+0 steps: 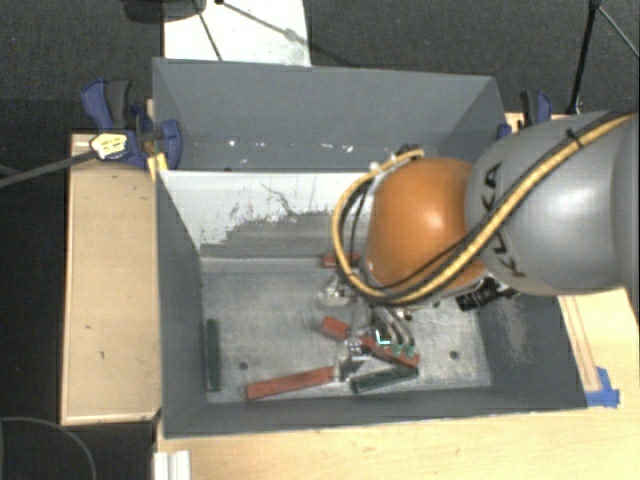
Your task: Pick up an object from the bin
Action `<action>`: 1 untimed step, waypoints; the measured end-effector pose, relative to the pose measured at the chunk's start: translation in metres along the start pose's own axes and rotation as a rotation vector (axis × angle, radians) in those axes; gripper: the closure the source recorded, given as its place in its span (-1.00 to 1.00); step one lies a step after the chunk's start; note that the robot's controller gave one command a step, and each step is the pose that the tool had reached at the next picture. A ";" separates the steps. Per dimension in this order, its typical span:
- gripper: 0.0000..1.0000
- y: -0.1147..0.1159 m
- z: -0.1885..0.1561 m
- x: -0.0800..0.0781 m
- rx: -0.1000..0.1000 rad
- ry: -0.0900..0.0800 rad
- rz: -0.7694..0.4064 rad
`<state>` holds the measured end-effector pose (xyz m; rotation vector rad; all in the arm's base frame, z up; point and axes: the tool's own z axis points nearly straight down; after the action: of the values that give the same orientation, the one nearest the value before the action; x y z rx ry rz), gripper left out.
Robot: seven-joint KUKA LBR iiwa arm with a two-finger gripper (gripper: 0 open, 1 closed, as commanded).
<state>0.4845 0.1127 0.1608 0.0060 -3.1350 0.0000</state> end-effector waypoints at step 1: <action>-1.00 -0.001 -0.004 -0.002 -0.001 -0.008 0.004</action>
Offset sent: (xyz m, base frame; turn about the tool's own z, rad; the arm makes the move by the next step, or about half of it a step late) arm -0.0058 -0.0140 -0.0863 0.1223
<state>0.4865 0.1121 0.1648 -0.0004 -3.1431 -0.0018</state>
